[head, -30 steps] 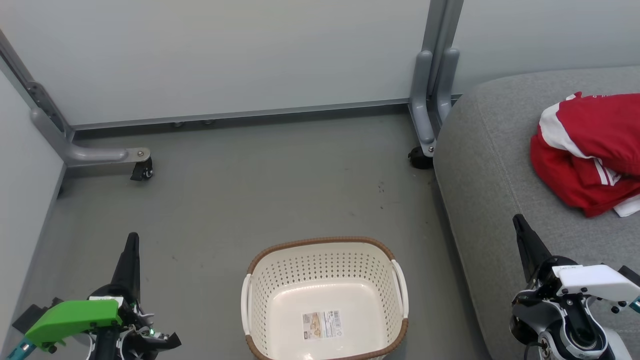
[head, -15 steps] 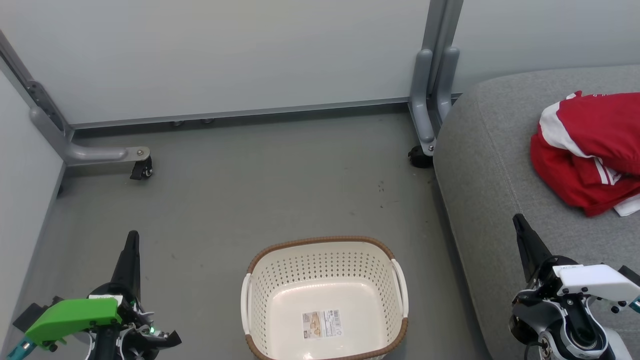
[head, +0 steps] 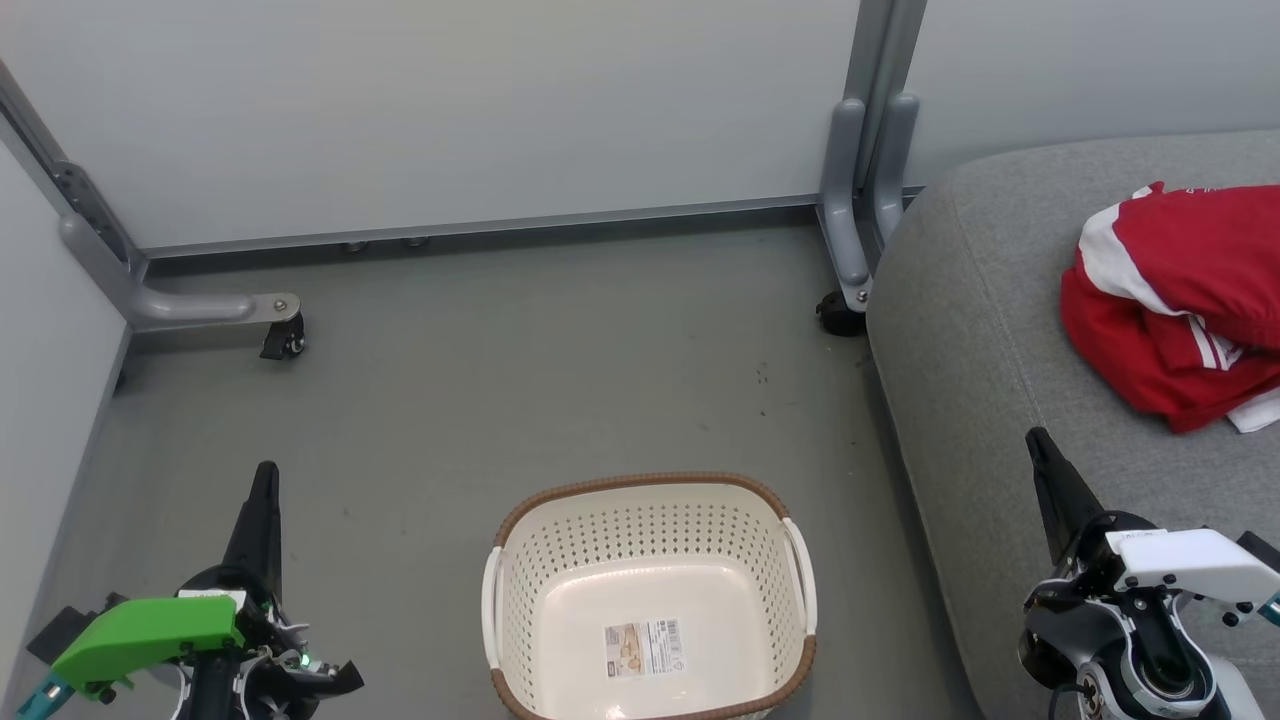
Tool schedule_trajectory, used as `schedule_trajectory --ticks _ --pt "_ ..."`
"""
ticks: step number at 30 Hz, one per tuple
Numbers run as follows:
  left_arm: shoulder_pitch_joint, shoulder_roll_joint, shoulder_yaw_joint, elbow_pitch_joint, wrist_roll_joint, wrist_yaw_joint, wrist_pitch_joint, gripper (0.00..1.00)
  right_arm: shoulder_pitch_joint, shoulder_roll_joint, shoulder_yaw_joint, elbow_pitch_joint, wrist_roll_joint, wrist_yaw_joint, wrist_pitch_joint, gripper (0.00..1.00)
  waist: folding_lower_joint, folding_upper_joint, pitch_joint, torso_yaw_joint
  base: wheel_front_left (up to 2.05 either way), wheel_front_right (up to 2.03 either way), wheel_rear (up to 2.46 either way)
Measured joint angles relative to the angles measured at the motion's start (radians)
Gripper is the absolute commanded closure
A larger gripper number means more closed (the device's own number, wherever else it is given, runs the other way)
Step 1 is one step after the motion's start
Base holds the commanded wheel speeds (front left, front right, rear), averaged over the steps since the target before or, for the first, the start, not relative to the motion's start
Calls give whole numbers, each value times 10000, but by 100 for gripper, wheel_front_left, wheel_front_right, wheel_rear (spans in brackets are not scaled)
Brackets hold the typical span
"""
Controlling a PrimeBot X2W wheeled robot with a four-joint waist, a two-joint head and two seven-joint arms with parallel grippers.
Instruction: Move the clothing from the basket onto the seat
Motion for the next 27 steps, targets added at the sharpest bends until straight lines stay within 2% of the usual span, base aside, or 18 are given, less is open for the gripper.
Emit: schedule_trajectory --ticks 27 --pt "-2 -36 46 4 17 -2 31 100 -1 2 -8 0 0 0 4 100 0 0 0 0 0 0 0"
